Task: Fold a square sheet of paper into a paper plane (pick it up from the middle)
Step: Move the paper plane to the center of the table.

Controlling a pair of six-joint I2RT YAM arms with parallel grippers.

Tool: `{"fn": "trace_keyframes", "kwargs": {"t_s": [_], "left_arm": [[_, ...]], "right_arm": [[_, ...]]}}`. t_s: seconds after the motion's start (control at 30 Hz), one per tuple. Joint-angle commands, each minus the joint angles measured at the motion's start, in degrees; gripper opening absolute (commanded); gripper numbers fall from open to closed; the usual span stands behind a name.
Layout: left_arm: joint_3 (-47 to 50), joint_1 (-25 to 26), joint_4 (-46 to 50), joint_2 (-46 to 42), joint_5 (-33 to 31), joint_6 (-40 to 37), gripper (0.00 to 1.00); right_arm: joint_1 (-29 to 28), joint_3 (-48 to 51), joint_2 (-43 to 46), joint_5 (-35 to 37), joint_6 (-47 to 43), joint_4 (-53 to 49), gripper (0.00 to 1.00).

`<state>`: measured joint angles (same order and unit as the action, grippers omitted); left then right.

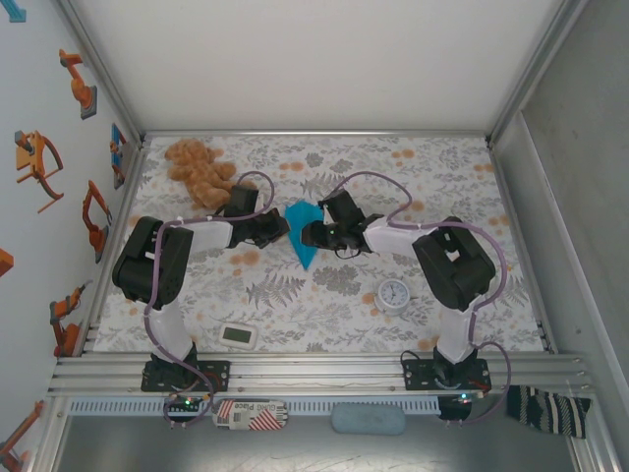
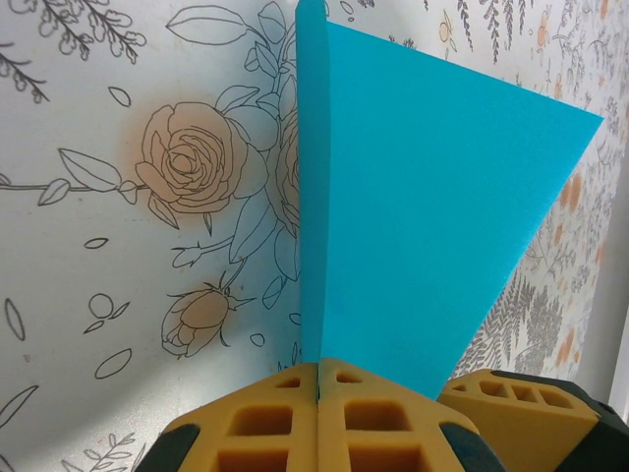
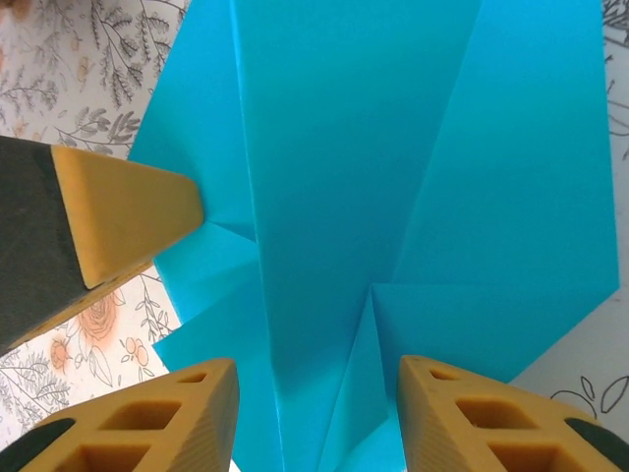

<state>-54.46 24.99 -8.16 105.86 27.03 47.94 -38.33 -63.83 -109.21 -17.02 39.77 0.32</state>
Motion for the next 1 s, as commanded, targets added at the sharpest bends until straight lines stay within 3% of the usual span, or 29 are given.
{"fn": "trace_keyframes", "kwargs": {"t_s": [0.0, 0.77, 0.97], "left_arm": [[-0.9, 0.0, 0.4, 0.6, 1.2, -0.8, 0.06], [-1.0, 0.0, -0.1, 0.8, 3.0, -0.4, 0.06], [-1.0, -0.1, 0.6, 0.9, 2.7, -0.7, 0.06]], "right_arm": [[-0.9, -2.1, -0.7, -0.3, -0.8, -0.8, 0.45], [-4.5, -8.7, -4.7, 6.2, -6.1, -10.4, 0.49], [-4.4, -8.5, -4.2, 8.7, -5.2, -10.9, 0.44]]}}
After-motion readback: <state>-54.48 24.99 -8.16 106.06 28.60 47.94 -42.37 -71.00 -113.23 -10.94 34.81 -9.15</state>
